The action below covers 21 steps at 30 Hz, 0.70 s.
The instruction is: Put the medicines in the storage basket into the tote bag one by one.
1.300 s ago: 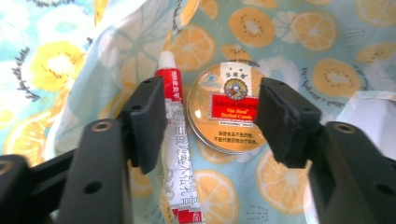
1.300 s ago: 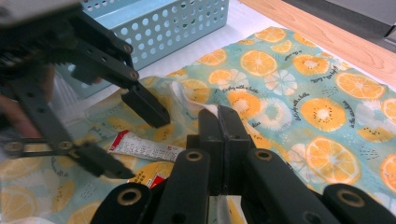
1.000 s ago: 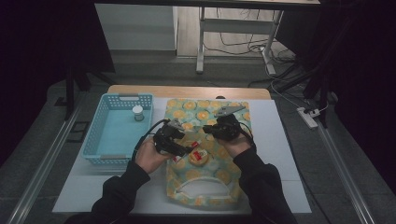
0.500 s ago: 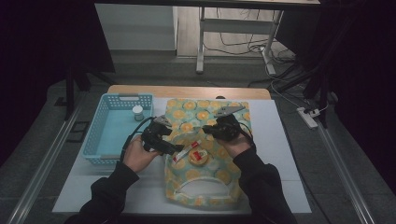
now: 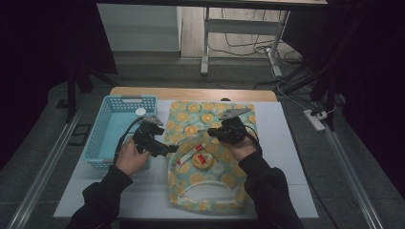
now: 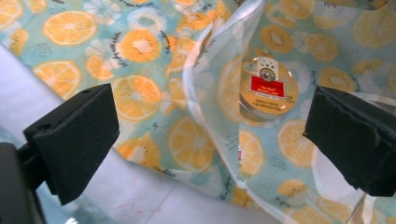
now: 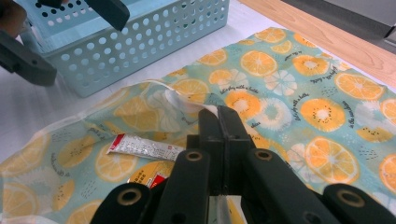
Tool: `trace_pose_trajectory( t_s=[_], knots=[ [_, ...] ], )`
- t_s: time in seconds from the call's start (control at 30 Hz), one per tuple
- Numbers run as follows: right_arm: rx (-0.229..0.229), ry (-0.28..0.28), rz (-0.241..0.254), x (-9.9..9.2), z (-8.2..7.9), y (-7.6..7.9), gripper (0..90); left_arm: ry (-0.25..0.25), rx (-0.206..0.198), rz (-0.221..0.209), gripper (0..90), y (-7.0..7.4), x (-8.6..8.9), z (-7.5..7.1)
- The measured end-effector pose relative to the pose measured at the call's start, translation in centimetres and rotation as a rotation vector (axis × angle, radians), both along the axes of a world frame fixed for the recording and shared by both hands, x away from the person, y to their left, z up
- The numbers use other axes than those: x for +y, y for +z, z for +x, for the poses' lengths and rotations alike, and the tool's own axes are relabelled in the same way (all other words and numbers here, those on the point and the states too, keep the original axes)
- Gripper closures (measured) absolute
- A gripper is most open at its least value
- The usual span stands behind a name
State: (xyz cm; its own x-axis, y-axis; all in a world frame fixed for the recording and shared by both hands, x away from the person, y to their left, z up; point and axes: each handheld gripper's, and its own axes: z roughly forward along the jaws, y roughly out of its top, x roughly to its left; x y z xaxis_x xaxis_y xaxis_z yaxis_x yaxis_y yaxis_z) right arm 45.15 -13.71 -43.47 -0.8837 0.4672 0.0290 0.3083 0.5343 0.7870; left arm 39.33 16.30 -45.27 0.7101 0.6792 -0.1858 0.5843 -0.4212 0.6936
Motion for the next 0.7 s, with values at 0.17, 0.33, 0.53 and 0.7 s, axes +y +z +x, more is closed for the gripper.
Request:
trace_pose_trajectory(
  t_s=[0.17,0.33,0.53,0.7],
  knots=[
    [0.001,0.0,-0.001,0.0,0.0,0.0,89.8,0.019,0.0,-0.006,2.8,0.0,1.2,0.0],
    [0.0,0.001,-0.001,0.0,0.0,0.0,89.8,0.048,0.008,0.006,2.8,0.0,2.5,0.1],
    [0.0,0.002,-0.001,0.0,0.0,0.0,89.8,0.067,0.012,-0.013,1.5,-0.5,4.2,0.6],
    [0.001,-0.003,-0.001,0.0,0.0,0.0,89.9,0.097,-0.002,0.023,0.0,-0.4,5.4,0.9]
  ],
)
